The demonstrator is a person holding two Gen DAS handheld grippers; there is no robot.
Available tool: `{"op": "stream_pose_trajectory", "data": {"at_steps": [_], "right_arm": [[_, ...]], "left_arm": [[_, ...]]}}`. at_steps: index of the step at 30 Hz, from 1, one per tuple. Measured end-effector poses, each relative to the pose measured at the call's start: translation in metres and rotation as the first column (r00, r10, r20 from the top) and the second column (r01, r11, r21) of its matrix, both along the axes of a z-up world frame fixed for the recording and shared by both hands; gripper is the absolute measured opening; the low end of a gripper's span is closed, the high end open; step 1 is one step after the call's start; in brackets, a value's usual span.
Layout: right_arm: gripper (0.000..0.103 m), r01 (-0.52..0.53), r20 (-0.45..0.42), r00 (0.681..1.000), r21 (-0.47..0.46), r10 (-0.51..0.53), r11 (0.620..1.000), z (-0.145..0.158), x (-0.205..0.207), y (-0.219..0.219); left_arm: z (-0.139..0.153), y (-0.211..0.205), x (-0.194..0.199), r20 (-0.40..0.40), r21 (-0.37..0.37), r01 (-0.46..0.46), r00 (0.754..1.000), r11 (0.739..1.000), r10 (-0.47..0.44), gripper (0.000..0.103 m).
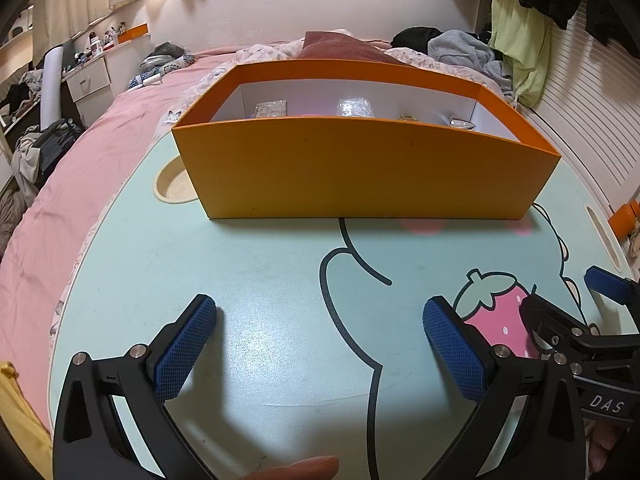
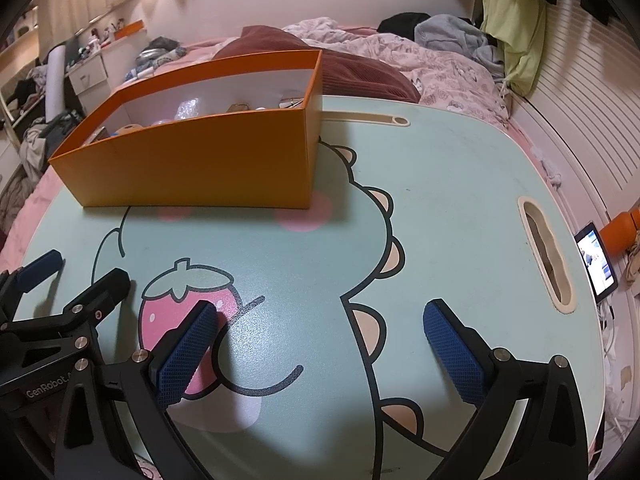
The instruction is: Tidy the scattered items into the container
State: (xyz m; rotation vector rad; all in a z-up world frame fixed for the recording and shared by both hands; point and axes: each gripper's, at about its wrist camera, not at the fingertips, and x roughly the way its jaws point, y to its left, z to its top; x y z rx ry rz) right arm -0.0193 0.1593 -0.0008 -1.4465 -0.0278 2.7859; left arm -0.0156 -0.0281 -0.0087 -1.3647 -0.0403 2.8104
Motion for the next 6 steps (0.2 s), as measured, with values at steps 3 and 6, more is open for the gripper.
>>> {"op": "stream_pose_trajectory", "data": {"at_steps": [3,6], "right_arm": [[0.103,0.000,0.000,1.000,0.000,0.000,1.000,0.0001,0.0001,0.0000],[0.103,0.000,0.000,1.000,-0.001,0.000,1.000,0.0001,0.0001,-0.0001]], "left_arm": [[0.0000,-0.0001,0.0000,0.000,0.000,0.000,1.000,1.000,0.000,0.103],[-0.0001,-0.0006,0.0008,-0.003,0.001,0.001,1.000,1.000,-0.001,0.103]]}}
